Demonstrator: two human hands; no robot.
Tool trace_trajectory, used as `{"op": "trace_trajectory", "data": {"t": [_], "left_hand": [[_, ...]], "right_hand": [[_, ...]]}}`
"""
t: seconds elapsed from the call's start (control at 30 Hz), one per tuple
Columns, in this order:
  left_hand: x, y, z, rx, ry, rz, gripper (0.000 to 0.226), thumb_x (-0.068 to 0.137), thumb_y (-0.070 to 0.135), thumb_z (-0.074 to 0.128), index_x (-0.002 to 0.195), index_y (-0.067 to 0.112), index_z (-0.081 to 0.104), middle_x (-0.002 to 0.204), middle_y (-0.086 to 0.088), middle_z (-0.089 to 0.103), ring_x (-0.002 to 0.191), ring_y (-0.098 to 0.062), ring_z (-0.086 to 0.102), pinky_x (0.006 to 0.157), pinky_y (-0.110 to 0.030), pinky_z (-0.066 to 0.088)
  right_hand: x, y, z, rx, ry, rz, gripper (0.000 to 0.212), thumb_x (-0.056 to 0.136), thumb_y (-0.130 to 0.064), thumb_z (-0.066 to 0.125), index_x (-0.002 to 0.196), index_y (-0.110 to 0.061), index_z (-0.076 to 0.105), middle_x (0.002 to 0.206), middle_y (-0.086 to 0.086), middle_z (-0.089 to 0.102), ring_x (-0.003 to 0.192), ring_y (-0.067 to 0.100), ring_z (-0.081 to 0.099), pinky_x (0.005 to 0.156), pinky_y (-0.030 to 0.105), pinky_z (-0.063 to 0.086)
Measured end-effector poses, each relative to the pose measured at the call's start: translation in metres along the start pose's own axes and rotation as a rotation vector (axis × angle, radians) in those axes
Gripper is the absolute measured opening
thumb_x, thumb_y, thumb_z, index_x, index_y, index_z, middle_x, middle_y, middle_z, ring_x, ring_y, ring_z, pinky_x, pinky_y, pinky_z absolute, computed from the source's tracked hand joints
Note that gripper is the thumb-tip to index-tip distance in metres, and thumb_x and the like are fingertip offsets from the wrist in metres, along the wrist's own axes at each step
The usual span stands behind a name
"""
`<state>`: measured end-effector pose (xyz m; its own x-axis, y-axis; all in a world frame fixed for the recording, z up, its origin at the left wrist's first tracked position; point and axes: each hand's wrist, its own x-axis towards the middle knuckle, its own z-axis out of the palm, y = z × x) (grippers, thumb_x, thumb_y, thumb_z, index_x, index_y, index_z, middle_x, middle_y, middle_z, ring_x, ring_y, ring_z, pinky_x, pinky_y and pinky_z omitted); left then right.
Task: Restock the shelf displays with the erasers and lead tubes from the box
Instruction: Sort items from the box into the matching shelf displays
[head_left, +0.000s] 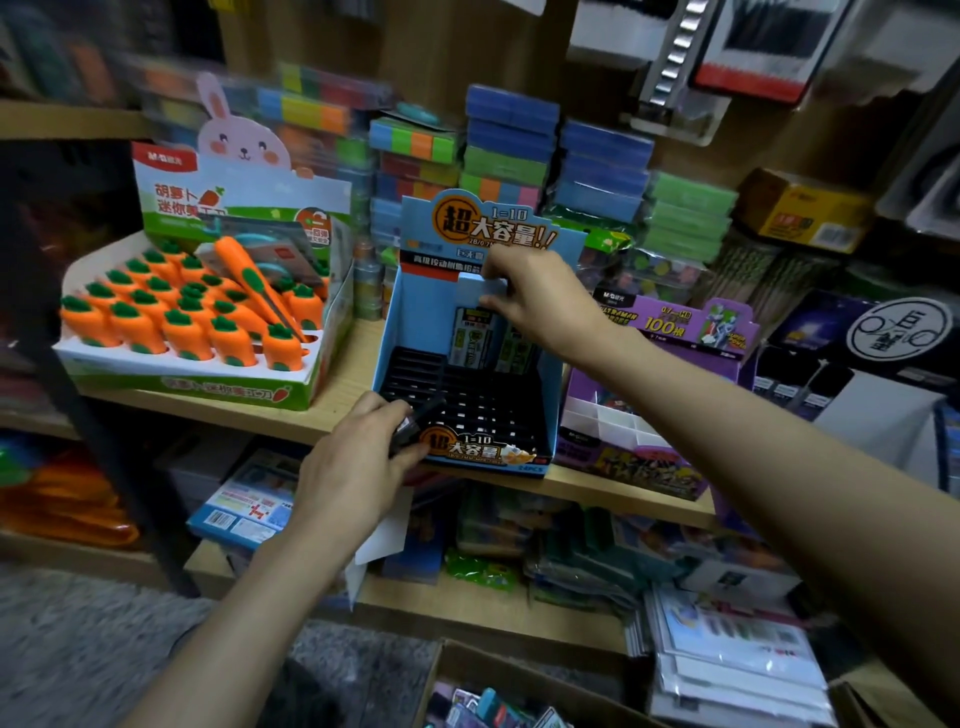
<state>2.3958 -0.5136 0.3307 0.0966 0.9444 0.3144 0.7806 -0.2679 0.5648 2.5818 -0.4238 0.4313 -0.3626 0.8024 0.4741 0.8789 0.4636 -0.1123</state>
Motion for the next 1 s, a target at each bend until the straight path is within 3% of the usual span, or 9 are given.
{"op": "trace_trajectory", "data": {"t": [0.13, 0.27, 0.37, 0.43, 0.5, 0.63, 0.73, 0.87, 1.0], "left_hand": [[0.001, 0.002, -0.002, -0.021, -0.009, -0.014, 0.018, 0.085, 0.029, 0.066, 0.097, 0.017, 0.059, 0.089, 0.006, 0.041, 0.084, -0.026, 0.055, 0.068, -0.041, 0.048], [-0.001, 0.006, -0.004, -0.059, -0.020, -0.048, 0.020, 0.085, 0.032, 0.066, 0.096, 0.017, 0.059, 0.094, 0.004, 0.043, 0.088, -0.025, 0.055, 0.071, -0.040, 0.048], [0.000, 0.013, -0.007, -0.144, 0.053, -0.106, 0.036, 0.084, 0.034, 0.065, 0.114, 0.017, 0.053, 0.109, -0.001, 0.042, 0.102, -0.024, 0.050, 0.084, -0.036, 0.044], [0.000, 0.021, -0.009, -0.259, 0.053, -0.118, 0.030, 0.089, 0.026, 0.056, 0.115, 0.016, 0.045, 0.111, -0.002, 0.037, 0.114, -0.021, 0.037, 0.087, -0.029, 0.031], [-0.002, 0.030, -0.009, -0.359, -0.008, -0.081, 0.014, 0.092, 0.017, 0.047, 0.104, 0.016, 0.040, 0.110, -0.001, 0.037, 0.114, -0.017, 0.032, 0.084, -0.025, 0.024], [-0.012, 0.048, -0.004, -0.494, -0.099, 0.109, 0.009, 0.094, 0.019, 0.053, 0.100, 0.022, 0.048, 0.101, 0.001, 0.057, 0.095, -0.010, 0.053, 0.071, -0.012, 0.037], [-0.020, 0.060, 0.006, -0.547, -0.176, 0.137, 0.019, 0.092, 0.021, 0.056, 0.110, 0.026, 0.051, 0.097, 0.010, 0.060, 0.089, 0.003, 0.055, 0.069, -0.006, 0.038], [-0.028, 0.079, 0.021, -0.601, -0.247, 0.152, 0.016, 0.092, 0.024, 0.056, 0.108, 0.022, 0.055, 0.092, 0.003, 0.063, 0.082, -0.002, 0.057, 0.070, -0.022, 0.043], [-0.036, 0.106, 0.041, -0.557, -0.269, 0.275, 0.015, 0.090, 0.024, 0.060, 0.102, 0.018, 0.055, 0.093, 0.002, 0.059, 0.080, -0.003, 0.054, 0.068, -0.018, 0.040]], "right_hand": [[0.003, 0.001, 0.000, -0.272, -0.031, -0.088, 0.019, 0.088, -0.012, 0.058, 0.103, 0.000, 0.058, 0.106, 0.016, 0.052, 0.102, 0.033, 0.048, 0.075, 0.042, 0.044], [0.003, -0.003, 0.004, -0.484, -0.079, -0.128, 0.020, 0.092, -0.011, 0.047, 0.105, -0.001, 0.059, 0.106, 0.015, 0.052, 0.103, 0.031, 0.046, 0.074, 0.038, 0.033], [-0.008, -0.007, -0.006, -0.475, -0.018, -0.102, 0.030, 0.095, -0.021, 0.043, 0.119, -0.007, 0.056, 0.114, 0.012, 0.050, 0.107, 0.030, 0.043, 0.079, 0.037, 0.034], [-0.020, -0.015, -0.016, -0.255, 0.021, -0.006, 0.035, 0.095, -0.024, 0.047, 0.126, -0.009, 0.053, 0.117, 0.011, 0.052, 0.109, 0.029, 0.045, 0.087, 0.038, 0.039], [-0.038, -0.027, -0.025, 0.155, -0.002, 0.105, 0.030, 0.097, -0.027, 0.047, 0.114, -0.007, 0.061, 0.105, 0.008, 0.061, 0.102, 0.025, 0.055, 0.087, 0.037, 0.044], [-0.079, -0.051, -0.034, 0.819, -0.168, 0.269, 0.029, 0.096, -0.027, 0.050, 0.095, -0.005, 0.068, 0.089, 0.006, 0.067, 0.076, 0.005, 0.059, 0.070, 0.015, 0.046], [-0.102, -0.054, -0.033, 0.916, -0.166, 0.295, 0.009, 0.090, -0.010, 0.060, 0.097, -0.008, 0.066, 0.086, 0.000, 0.064, 0.076, 0.001, 0.058, 0.069, 0.013, 0.047], [-0.131, -0.041, -0.039, 1.034, -0.082, 0.492, 0.018, 0.083, 0.000, 0.065, 0.095, -0.014, 0.061, 0.085, 0.008, 0.063, 0.076, 0.013, 0.060, 0.072, 0.028, 0.051], [-0.168, -0.017, -0.054, 1.059, 0.040, 0.660, 0.011, 0.079, -0.002, 0.070, 0.082, -0.009, 0.062, 0.068, 0.004, 0.061, 0.056, 0.005, 0.059, 0.056, 0.015, 0.050]]}}
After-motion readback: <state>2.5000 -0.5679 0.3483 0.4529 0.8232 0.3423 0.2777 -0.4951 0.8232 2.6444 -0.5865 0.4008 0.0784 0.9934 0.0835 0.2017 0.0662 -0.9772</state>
